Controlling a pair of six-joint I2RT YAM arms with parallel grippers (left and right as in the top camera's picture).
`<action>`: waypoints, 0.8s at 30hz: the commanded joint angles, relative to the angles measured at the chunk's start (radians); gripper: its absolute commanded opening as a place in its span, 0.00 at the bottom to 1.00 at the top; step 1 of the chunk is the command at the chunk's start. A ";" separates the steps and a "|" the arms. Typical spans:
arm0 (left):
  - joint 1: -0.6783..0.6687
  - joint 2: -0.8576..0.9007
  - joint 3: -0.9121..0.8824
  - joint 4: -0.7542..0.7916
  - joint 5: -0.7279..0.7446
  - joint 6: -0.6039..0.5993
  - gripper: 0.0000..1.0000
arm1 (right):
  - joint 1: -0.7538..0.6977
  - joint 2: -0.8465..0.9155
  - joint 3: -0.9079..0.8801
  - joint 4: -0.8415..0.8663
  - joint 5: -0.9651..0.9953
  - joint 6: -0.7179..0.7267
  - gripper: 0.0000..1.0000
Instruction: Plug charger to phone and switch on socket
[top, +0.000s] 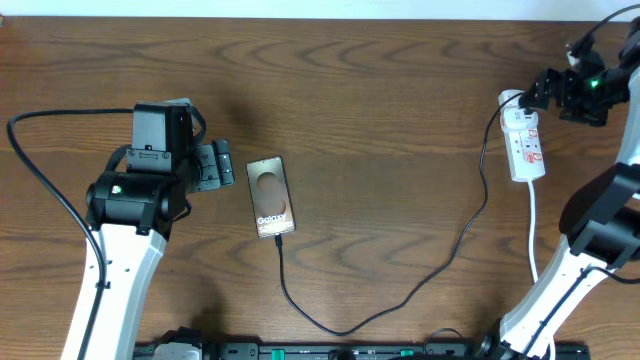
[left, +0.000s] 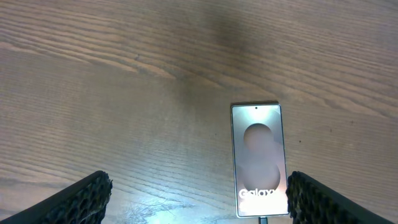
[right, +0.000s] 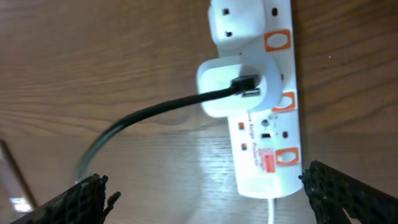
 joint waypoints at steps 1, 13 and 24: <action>-0.002 0.000 0.013 0.000 -0.013 0.021 0.91 | 0.001 0.045 0.023 0.013 0.037 -0.039 0.99; -0.002 0.000 0.013 0.000 -0.013 0.021 0.91 | 0.002 0.177 0.023 0.027 -0.024 -0.079 0.99; -0.002 0.000 0.013 0.000 -0.013 0.021 0.91 | 0.005 0.191 0.017 0.084 -0.109 -0.119 0.99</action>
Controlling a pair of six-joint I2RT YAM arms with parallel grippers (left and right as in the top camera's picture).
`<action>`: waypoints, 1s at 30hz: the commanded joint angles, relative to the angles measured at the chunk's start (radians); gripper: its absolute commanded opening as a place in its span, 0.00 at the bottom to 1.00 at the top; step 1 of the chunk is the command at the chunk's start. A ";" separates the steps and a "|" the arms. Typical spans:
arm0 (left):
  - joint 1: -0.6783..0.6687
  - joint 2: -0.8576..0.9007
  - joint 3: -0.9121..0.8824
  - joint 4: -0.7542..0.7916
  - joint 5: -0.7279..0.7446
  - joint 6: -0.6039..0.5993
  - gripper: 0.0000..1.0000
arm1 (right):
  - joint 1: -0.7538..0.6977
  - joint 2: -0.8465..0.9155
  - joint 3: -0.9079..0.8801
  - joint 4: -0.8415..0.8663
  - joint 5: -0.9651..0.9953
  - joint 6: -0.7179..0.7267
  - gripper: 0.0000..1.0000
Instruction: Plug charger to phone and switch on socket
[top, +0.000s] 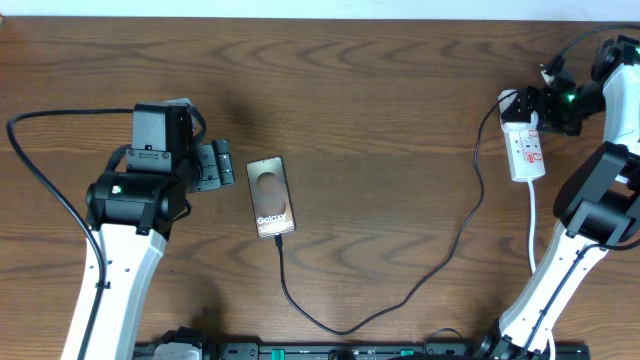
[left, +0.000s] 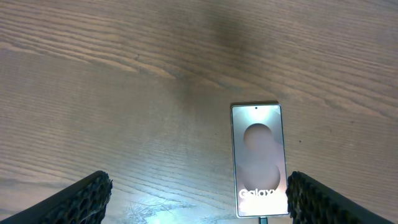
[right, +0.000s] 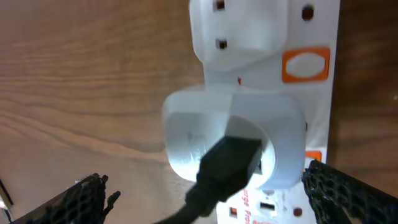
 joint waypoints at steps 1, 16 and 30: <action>-0.002 0.000 0.013 0.000 -0.013 0.021 0.91 | 0.005 0.009 0.014 0.012 -0.047 -0.024 0.99; -0.002 0.000 0.013 0.000 -0.013 0.021 0.91 | 0.005 0.010 -0.068 0.040 -0.050 0.004 0.99; -0.002 0.000 0.013 0.000 -0.013 0.021 0.91 | 0.037 0.010 -0.237 0.115 -0.056 0.024 0.99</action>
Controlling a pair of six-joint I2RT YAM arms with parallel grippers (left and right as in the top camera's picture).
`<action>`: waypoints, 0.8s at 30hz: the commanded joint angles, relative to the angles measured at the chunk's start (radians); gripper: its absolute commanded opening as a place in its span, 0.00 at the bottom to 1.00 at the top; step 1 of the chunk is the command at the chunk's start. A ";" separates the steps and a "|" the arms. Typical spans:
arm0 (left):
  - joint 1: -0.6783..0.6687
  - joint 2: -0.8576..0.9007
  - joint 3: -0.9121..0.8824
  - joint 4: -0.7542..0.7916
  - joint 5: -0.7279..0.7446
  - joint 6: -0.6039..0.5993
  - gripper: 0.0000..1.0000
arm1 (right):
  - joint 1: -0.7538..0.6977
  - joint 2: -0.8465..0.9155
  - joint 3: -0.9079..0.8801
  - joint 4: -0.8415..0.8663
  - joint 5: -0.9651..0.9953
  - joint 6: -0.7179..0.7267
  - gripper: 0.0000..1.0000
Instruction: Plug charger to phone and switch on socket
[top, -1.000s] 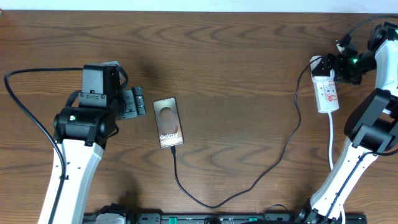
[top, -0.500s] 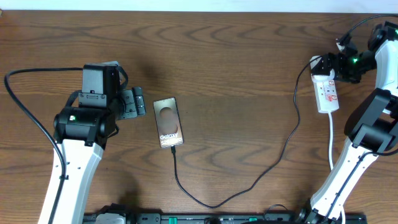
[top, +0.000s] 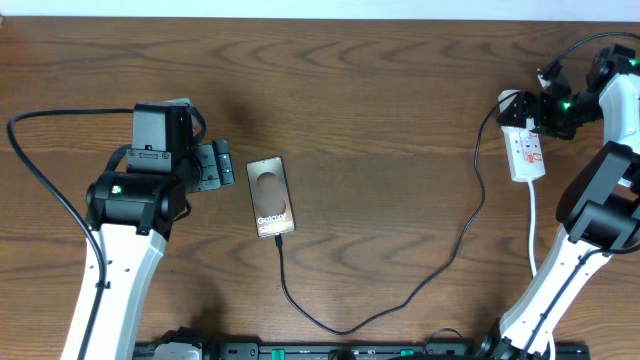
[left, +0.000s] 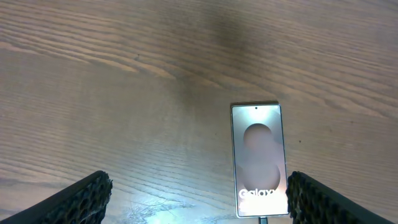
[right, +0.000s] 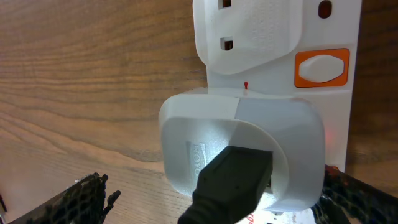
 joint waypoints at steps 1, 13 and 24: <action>-0.002 0.000 0.013 0.000 -0.013 0.021 0.91 | 0.036 0.065 -0.058 -0.027 0.002 0.039 0.99; -0.002 0.000 0.013 0.000 -0.013 0.021 0.91 | -0.058 0.036 -0.029 -0.042 0.082 0.098 0.99; -0.002 0.000 0.013 0.000 -0.013 0.021 0.91 | -0.100 -0.159 0.010 -0.078 0.072 0.097 0.99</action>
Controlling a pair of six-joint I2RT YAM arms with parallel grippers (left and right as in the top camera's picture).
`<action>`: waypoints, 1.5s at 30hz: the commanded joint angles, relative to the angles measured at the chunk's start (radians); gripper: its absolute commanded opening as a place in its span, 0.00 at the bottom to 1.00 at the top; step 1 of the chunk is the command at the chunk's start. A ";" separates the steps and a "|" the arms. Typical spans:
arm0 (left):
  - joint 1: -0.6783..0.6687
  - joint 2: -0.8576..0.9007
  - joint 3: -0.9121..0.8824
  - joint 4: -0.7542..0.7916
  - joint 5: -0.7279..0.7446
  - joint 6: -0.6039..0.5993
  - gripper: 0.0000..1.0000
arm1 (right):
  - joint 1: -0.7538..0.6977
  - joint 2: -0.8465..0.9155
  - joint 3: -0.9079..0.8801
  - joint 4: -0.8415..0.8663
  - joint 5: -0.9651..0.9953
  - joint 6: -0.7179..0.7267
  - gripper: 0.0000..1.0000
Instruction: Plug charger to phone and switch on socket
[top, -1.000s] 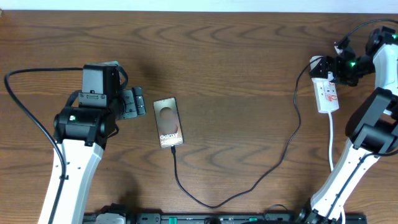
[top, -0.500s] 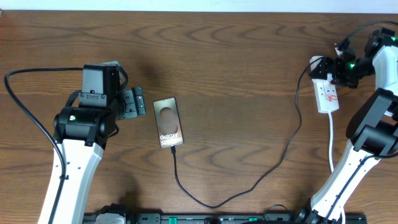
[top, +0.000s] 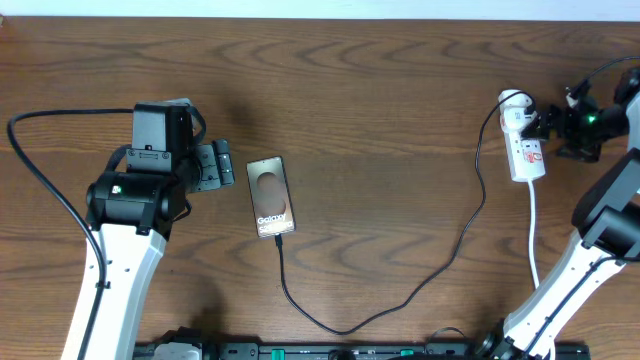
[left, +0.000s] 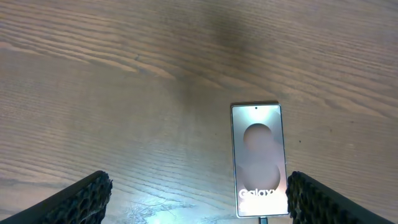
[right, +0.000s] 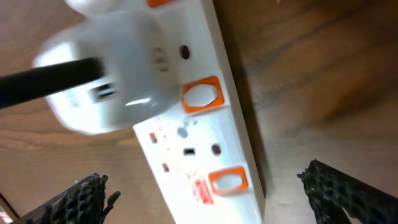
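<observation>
The phone (top: 271, 196) lies face up at table centre, its screen lit and showing "Galaxy" (left: 258, 158). A black cable (top: 350, 325) runs from the phone's near end to the white charger adapter (right: 106, 81), which is plugged into the white power strip (top: 524, 148). The strip carries orange switches (right: 200, 95). My right gripper (top: 556, 125) stands open just right of the strip, and its fingertips (right: 348, 193) straddle the strip's lower switch (right: 227, 180). My left gripper (left: 199, 202) is open just left of the phone and holds nothing.
The strip's own white lead (top: 533, 235) runs down toward the table's front edge. The black cable loops across the right half of the wooden table (top: 380, 90). A black rail (top: 350, 350) lines the front edge.
My right gripper has shifted from close over the adapter to the strip's right side. Its view is now tilted and shows two orange switches. The left arm and the phone have not moved.
My right gripper first hung above the strip with the adapter and cable in view. Then it was closer over the adapter, then very close to it. Now it is beside the strip, over the switches. Throughout, the left gripper stayed open beside the lit, plugged-in phone.
</observation>
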 joint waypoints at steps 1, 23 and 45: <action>-0.002 0.000 0.013 0.000 -0.013 0.021 0.91 | 0.009 -0.158 0.021 -0.001 -0.010 0.010 0.99; -0.002 0.000 0.013 0.000 -0.013 0.021 0.91 | 0.097 -0.050 0.019 0.058 -0.014 -0.011 0.99; -0.002 0.000 0.013 0.000 -0.013 0.021 0.91 | 0.167 0.025 0.011 0.086 -0.022 0.022 0.99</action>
